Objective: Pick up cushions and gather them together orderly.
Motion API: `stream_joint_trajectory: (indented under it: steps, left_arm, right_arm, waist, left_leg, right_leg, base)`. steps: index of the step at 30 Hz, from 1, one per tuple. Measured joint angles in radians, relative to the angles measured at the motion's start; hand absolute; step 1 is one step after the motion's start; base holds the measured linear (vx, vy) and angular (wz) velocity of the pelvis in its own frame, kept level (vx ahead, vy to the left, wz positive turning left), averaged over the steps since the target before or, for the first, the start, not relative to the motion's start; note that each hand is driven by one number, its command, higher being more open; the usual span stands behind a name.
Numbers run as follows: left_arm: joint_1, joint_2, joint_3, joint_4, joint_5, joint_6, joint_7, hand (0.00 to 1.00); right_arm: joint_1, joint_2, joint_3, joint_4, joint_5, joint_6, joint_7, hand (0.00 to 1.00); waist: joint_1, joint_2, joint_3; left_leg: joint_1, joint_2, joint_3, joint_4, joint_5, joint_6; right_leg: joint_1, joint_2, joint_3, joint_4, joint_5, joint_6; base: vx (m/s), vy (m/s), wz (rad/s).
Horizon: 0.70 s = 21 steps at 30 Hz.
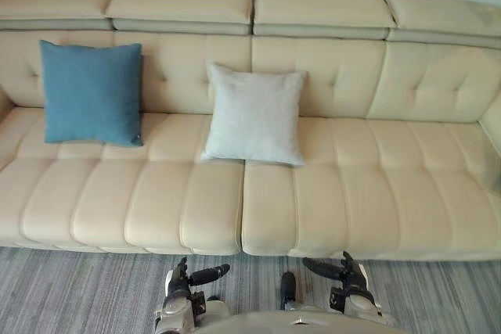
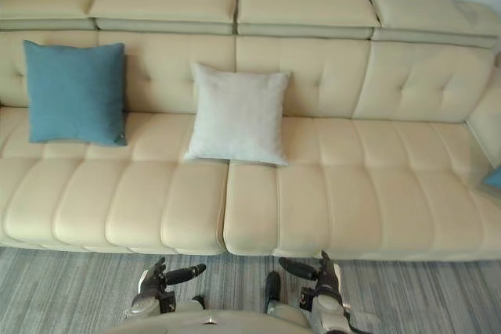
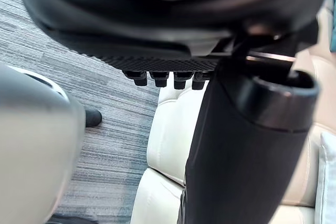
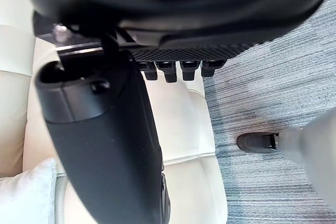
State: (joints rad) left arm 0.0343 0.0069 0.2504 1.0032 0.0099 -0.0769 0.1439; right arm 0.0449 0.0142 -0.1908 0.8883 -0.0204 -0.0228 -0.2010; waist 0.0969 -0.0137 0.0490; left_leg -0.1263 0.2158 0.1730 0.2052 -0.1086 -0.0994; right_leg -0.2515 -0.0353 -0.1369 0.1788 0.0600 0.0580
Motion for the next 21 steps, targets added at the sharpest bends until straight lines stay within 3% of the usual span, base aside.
stream_joint_trajectory:
  steps: [1, 2, 3, 4, 5, 6, 7, 8, 10, 11, 13, 15, 16, 19, 21]
  left_arm:
    - [-0.007, -0.001, -0.007, -0.003, 0.0, -0.001, 0.0, 1.0]
    - [-0.004, -0.001, -0.01, -0.011, 0.0, -0.001, 0.0, 1.0]
    - [-0.002, 0.006, -0.008, -0.03, 0.0, -0.001, 0.001, 1.0]
    - [-0.005, 0.008, 0.001, -0.039, -0.001, 0.0, 0.001, 1.0]
    - [-0.003, -0.004, 0.001, -0.038, -0.001, 0.0, 0.001, 1.0]
    - [-0.004, -0.022, -0.002, -0.045, -0.003, -0.002, -0.001, 1.0]
    - [-0.033, -0.008, -0.024, -0.05, -0.004, -0.002, 0.003, 1.0]
    - [-0.05, -0.009, -0.049, -0.043, -0.01, 0.003, 0.005, 1.0]
    - [-0.045, -0.011, -0.068, -0.043, -0.011, 0.002, 0.003, 1.0]
    - [-0.039, -0.02, -0.092, -0.041, -0.013, 0.002, 0.0, 1.0]
    - [-0.046, -0.024, -0.118, -0.041, -0.013, 0.002, -0.002, 1.0]
    - [-0.051, -0.033, -0.131, -0.041, -0.01, 0.002, -0.004, 1.0]
    - [-0.051, -0.036, -0.132, -0.04, -0.009, 0.002, -0.005, 1.0]
    - [-0.055, -0.034, -0.154, -0.041, 0.002, 0.005, -0.009, 1.0]
    - [-0.047, -0.035, -0.155, -0.039, 0.014, 0.006, -0.011, 1.0]
  right_arm:
    - [0.002, 0.002, -0.002, 0.001, 0.0, 0.001, 0.0, 1.0]
    - [0.011, 0.006, -0.003, 0.002, 0.0, 0.0, -0.001, 1.0]
    - [0.011, 0.018, -0.003, 0.003, 0.0, 0.0, -0.002, 1.0]
    - [0.003, 0.023, -0.003, 0.005, -0.001, -0.002, -0.002, 1.0]
    - [-0.009, 0.025, -0.004, 0.007, -0.001, -0.004, -0.006, 1.0]
    - [-0.034, 0.013, -0.009, 0.012, -0.002, -0.005, -0.017, 1.0]
    - [-0.056, 0.018, -0.006, 0.017, -0.003, -0.002, -0.026, 1.0]
    - [-0.073, 0.01, -0.005, 0.024, -0.008, -0.001, -0.026, 1.0]
    - [-0.07, 0.013, 0.0, 0.02, -0.009, -0.002, -0.029, 1.0]
    - [-0.056, 0.015, 0.018, 0.02, -0.009, -0.001, -0.035, 1.0]
    - [-0.052, 0.014, 0.018, 0.02, -0.008, 0.0, -0.041, 1.0]
    - [-0.05, 0.016, 0.017, 0.021, -0.007, 0.002, -0.045, 1.0]
    - [-0.051, 0.014, 0.017, 0.021, -0.006, 0.001, -0.045, 1.0]
    - [-0.049, 0.007, 0.016, 0.028, -0.007, 0.004, -0.049, 1.0]
    - [-0.046, 0.006, 0.016, 0.03, -0.007, 0.004, -0.048, 1.0]
  waist:
    - [0.002, -0.005, -0.002]
    - [0.004, -0.011, -0.002]
    - [0.004, -0.046, -0.007]
    - [0.007, -0.062, -0.008]
    - [0.022, -0.056, -0.02]
    - [0.053, -0.049, -0.021]
    - [0.052, -0.075, -0.004]
    - [0.053, -0.041, 0.013]
    - [0.06, -0.017, 0.011]
    - [0.057, -0.006, 0.017]
    - [0.046, 0.0, 0.022]
    - [0.034, -0.002, 0.022]
    - [0.032, -0.001, 0.022]
    - [0.025, -0.009, 0.031]
    - [0.011, -0.009, 0.031]
  left_leg:
    - [0.007, 0.002, -0.01, 0.005, 0.002, -0.003]
    - [0.008, -0.004, -0.02, 0.019, 0.003, -0.003]
    - [0.0, -0.018, -0.022, 0.053, 0.001, -0.003]
    - [-0.03, -0.018, -0.016, 0.095, -0.003, -0.001]
    - [-0.056, -0.024, -0.016, 0.076, -0.006, 0.0]
    - [-0.057, -0.028, 0.001, 0.03, 0.034, -0.006]
    - [-0.083, -0.042, 0.007, 0.046, 0.046, -0.008]
    - [-0.104, -0.015, -0.004, 0.063, 0.052, -0.017]
    - [-0.105, 0.013, -0.005, 0.054, 0.064, -0.028]
    - [-0.096, 0.024, -0.015, 0.025, 0.097, -0.036]
    - [-0.109, 0.027, -0.03, 0.022, 0.121, -0.041]
    - [-0.129, 0.026, -0.043, -0.038, 0.191, -0.041]
    - [-0.137, 0.026, -0.049, -0.029, 0.186, -0.039]
    - [-0.158, -0.011, -0.111, 0.152, 0.046, -0.023]
    - [-0.124, -0.045, -0.148, 0.245, -0.06, -0.018]
  right_leg:
    - [-0.029, -0.04, -0.051, 0.222, -0.125, -0.04]
    - [-0.026, -0.08, -0.065, 0.357, -0.186, -0.007]
    - [-0.022, -0.122, -0.056, 0.432, -0.222, 0.038]
    - [-0.027, -0.108, -0.069, 0.419, -0.225, 0.044]
    - [0.01, -0.076, -0.051, 0.29, -0.222, 0.048]
    - [0.039, -0.07, -0.031, 0.279, -0.282, 0.031]
    - [0.071, -0.081, -0.035, 0.223, -0.329, -0.009]
    - [0.088, -0.042, -0.051, 0.165, -0.283, -0.017]
    - [0.123, -0.005, -0.06, 0.089, -0.245, -0.037]
    - [0.136, 0.011, -0.077, 0.07, -0.227, -0.046]
    - [0.135, 0.015, -0.102, 0.068, -0.22, -0.053]
    - [0.12, 0.02, -0.141, 0.038, -0.189, -0.08]
    - [0.115, 0.019, -0.152, 0.038, -0.186, -0.083]
    - [0.091, -0.014, -0.17, 0.075, -0.177, -0.089]
    - [0.085, -0.03, -0.161, 0.076, -0.161, -0.07]
  base:
    - [-0.01, -0.08, 0.13]
    - [0.04, -0.081, 0.36]
    - [0.01, -0.17, 0.29]
    - [-0.06, -0.15, 0.1]
    - [-0.15, -0.105, -0.28]
    - [-0.13, -0.042, -0.34]
    - [-0.19, -0.088, -0.26]
    - [-0.17, -0.115, -0.02]
    - [-0.17, -0.094, 0.02]
    - [-0.13, -0.082, 0.16]
    - [-0.15, -0.058, 0.34]
    - [-0.18, -0.035, 0.45]
    - [-0.15, -0.011, 0.37]
    - [-0.14, 0.076, 0.22]
    - [-0.11, 0.159, 0.02]
